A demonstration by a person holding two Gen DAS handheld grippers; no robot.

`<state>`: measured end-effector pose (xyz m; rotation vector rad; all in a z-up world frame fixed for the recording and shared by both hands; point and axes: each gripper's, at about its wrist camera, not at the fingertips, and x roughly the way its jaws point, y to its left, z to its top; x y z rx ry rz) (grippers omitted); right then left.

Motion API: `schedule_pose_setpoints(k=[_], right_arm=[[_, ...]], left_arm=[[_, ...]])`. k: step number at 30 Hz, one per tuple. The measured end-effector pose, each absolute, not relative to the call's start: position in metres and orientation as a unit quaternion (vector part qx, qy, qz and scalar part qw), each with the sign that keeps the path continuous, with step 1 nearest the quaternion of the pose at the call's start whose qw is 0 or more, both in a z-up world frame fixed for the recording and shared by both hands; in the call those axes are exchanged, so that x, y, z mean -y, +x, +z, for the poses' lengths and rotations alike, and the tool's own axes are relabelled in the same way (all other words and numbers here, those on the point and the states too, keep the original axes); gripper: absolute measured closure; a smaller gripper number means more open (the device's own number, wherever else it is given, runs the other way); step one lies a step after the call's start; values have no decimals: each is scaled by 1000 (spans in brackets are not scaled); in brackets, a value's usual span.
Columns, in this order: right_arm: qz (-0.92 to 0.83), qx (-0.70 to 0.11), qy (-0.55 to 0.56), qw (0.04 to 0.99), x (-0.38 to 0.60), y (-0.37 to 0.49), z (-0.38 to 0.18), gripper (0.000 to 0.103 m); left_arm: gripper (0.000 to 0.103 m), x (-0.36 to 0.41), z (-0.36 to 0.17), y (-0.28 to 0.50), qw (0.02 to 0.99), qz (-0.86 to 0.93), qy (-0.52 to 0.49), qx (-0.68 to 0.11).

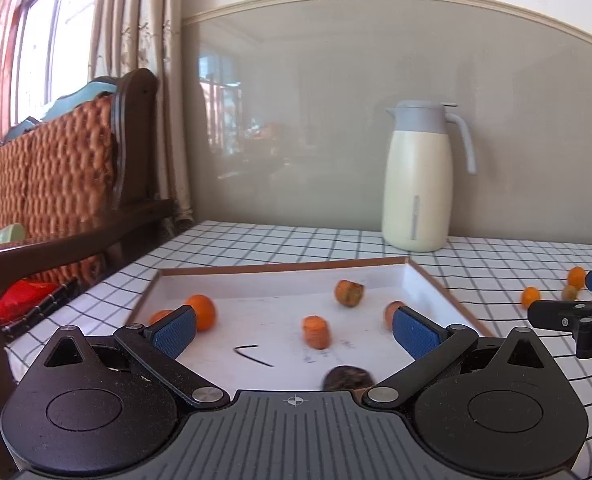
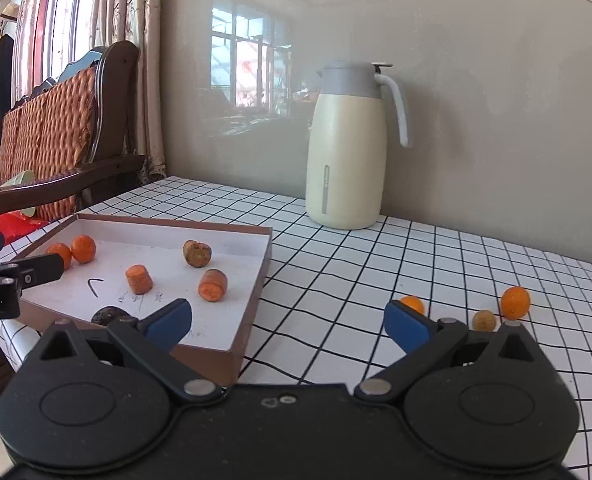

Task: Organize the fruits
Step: 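Move both open tools back from the box to the remaining fruits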

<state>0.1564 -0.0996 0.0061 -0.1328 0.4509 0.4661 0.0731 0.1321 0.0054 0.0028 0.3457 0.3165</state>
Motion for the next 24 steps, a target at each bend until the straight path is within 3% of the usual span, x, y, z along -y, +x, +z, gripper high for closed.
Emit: schedule_pose_setpoints(k=[24], right_arm=[[137,-223,-58,963,201,153,2,6]], left_arm=[[0,-31,-1,116,983,67,46,-165]])
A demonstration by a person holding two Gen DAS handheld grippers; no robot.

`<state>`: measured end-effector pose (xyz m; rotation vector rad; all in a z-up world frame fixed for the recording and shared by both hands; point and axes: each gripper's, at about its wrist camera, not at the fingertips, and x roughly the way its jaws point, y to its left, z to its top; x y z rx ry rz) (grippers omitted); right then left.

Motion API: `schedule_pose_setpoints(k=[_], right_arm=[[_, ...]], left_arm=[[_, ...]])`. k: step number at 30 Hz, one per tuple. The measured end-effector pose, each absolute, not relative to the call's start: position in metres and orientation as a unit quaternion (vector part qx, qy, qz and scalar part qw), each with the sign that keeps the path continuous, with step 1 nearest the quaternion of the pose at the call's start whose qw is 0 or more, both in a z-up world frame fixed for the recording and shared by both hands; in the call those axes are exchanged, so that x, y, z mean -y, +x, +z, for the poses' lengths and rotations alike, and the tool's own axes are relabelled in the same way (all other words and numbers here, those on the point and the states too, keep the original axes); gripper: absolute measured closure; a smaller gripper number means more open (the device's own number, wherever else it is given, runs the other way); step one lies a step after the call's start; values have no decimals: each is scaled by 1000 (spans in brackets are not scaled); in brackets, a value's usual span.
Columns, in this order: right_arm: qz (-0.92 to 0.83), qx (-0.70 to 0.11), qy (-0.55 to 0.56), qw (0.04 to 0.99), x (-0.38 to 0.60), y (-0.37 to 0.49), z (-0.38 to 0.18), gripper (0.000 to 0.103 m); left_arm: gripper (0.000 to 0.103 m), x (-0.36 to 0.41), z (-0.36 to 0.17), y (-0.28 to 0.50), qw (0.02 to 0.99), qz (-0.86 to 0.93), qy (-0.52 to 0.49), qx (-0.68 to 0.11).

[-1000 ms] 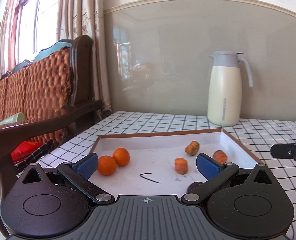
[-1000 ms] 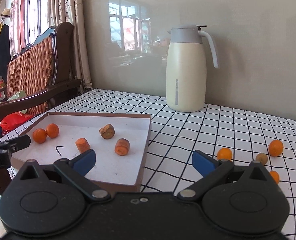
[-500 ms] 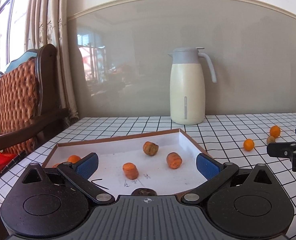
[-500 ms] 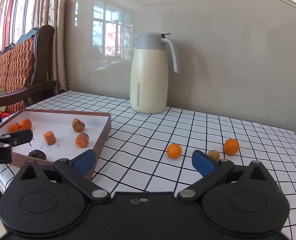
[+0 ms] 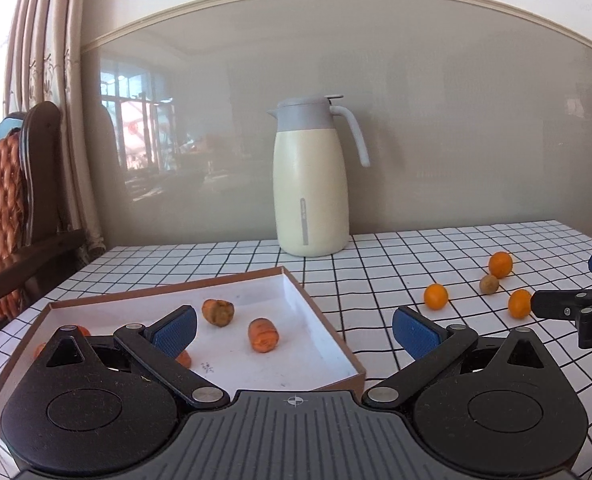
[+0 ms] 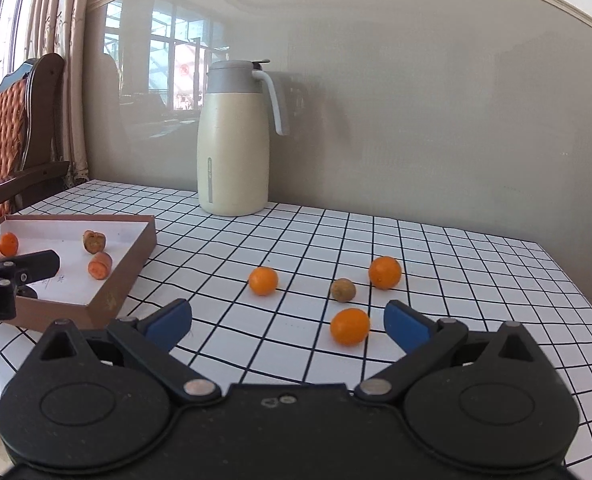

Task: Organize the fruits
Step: 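Move both open tools back from the box to the remaining fruits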

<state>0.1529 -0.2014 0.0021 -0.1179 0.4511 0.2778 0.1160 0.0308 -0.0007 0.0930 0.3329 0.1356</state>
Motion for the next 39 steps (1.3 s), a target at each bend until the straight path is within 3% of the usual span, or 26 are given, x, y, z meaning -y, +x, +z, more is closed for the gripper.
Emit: schedule_pose_setpoints(k=[15,21,30,32,39], right_arm=[[94,-243,-74,963,233,172,-10,8],[100,-262,-74,957,235,194,-16,21],[98,-262,-68,958,237,215,-21,23],[98,-261,-73,958,234,224,-22,30],[107,-267,-64,956,234,246,-21,40]], left_arm=[[0,25,-8,156,984,-2,70,-163],[1,39,-17,183,980,-16,80,-181],[3,43,-26,214,978,-19,74,-194],[4,43,-28,220,977,-18,72,-198],[16,49,-40,244,973,-25,64,-219]])
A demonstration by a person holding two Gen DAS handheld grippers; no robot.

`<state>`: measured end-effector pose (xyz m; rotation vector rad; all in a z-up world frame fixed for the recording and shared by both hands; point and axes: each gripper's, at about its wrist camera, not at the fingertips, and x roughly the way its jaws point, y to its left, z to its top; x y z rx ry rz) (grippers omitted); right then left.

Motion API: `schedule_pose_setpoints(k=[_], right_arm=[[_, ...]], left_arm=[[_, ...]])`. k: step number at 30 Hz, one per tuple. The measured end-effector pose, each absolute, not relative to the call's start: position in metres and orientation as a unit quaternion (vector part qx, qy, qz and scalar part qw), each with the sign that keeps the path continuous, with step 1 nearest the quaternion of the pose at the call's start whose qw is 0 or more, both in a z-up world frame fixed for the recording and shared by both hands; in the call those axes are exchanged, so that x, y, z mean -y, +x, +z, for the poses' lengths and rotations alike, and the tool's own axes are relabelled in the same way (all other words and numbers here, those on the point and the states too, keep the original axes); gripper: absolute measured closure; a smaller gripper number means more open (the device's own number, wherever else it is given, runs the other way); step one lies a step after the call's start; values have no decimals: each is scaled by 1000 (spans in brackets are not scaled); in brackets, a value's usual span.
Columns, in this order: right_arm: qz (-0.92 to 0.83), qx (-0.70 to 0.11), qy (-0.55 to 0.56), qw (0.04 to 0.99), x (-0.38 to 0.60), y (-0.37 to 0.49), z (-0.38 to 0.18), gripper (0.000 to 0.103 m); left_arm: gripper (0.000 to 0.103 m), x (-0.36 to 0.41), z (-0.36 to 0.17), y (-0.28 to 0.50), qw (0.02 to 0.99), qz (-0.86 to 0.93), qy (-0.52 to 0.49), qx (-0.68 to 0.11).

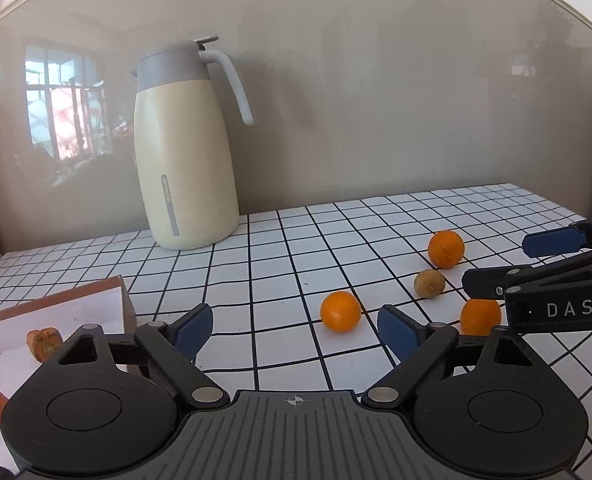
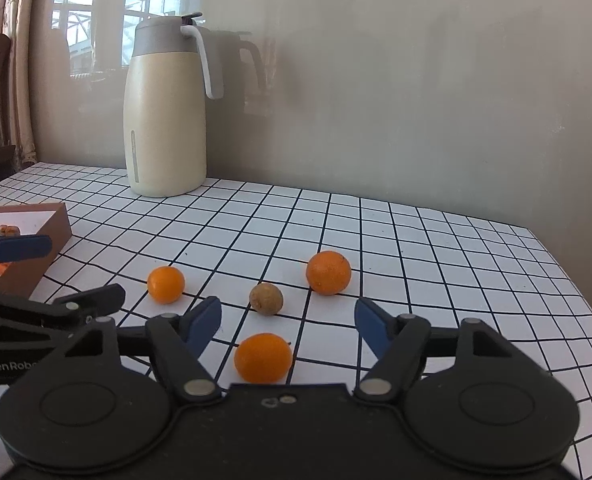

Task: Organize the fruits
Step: 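Move both open tools back from the box to the remaining fruits, then grasp a small orange with the left tool while the right tool grasps the brown kiwi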

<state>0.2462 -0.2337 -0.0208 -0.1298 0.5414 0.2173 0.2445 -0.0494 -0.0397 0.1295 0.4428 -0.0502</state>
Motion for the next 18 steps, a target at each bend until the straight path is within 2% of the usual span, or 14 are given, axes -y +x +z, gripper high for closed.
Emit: schedule_pose_setpoints(k=[2,7,11,18], right_arm=[[112,-272,-63,954,233,252,-22,50],[119,-286,-58,949,228,270,-25,61],[123,-296,-58,946,224,280,-28,63],[122,-303,-48,944,230,291,-31,68]], left_arm=[[22,52,-43,254,970,-28,63,-232],[29,56,-50,272,965,-33,56,-254],[35,63,-53,281,962,-37,60,-263],[36,74,-55,286,960,-40,68,-268]])
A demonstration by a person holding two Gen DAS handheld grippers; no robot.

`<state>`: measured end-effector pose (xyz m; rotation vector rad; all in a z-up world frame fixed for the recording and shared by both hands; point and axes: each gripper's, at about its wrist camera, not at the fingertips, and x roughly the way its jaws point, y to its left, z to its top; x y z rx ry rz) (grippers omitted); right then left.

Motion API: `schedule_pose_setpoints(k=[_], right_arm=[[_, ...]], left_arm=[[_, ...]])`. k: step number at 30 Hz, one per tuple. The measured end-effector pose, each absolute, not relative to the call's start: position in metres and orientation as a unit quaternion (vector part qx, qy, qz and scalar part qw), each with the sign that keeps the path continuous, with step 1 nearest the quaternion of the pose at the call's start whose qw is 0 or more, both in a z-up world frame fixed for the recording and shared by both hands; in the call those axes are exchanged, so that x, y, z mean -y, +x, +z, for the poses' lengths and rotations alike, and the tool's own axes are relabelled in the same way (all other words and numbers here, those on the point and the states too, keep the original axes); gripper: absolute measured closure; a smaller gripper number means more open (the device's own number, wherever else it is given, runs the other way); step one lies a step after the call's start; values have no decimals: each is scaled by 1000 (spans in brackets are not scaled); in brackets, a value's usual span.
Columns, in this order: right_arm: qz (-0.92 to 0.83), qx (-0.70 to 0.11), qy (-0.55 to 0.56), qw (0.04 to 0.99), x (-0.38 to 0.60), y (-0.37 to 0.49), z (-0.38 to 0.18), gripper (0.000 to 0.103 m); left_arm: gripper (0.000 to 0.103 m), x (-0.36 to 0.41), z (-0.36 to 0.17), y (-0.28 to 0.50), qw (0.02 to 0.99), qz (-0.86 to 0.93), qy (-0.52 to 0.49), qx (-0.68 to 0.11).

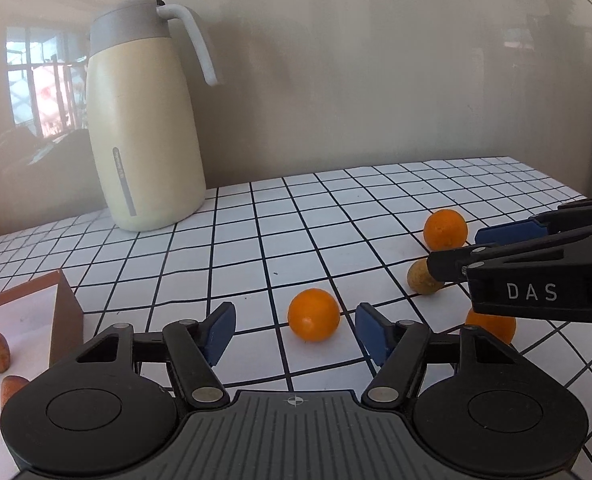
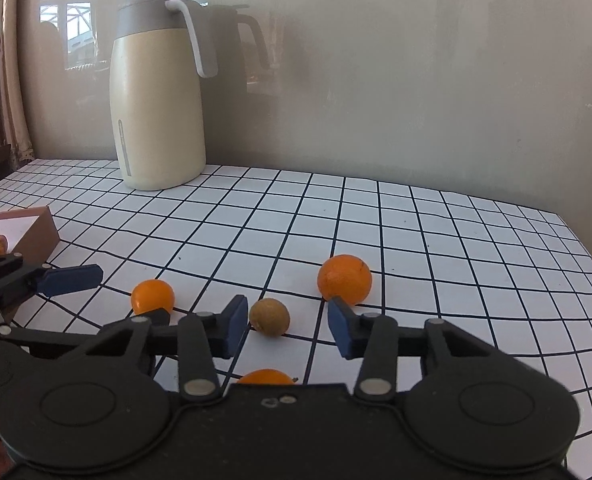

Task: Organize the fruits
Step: 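Grasp a small orange with the left tool while the right tool grasps the brown kiwi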

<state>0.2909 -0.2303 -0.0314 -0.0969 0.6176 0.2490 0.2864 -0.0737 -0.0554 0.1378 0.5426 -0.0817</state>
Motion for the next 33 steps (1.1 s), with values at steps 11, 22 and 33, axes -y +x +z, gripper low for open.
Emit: schedule_pose_setpoints(k=[11,22,33], right_arm=[[127,-314,-54,939,232,277,-32,72],[127,-317,-27,940,230,294,-36,78],[137,-335,-6,932,218,311,-50,86]], left_arm=[[43,78,-57,294,957,-40,78,-278],[47,72,-60,302,954,-46,69,-288],[72,81,-65,313,949,-62,72,-300]])
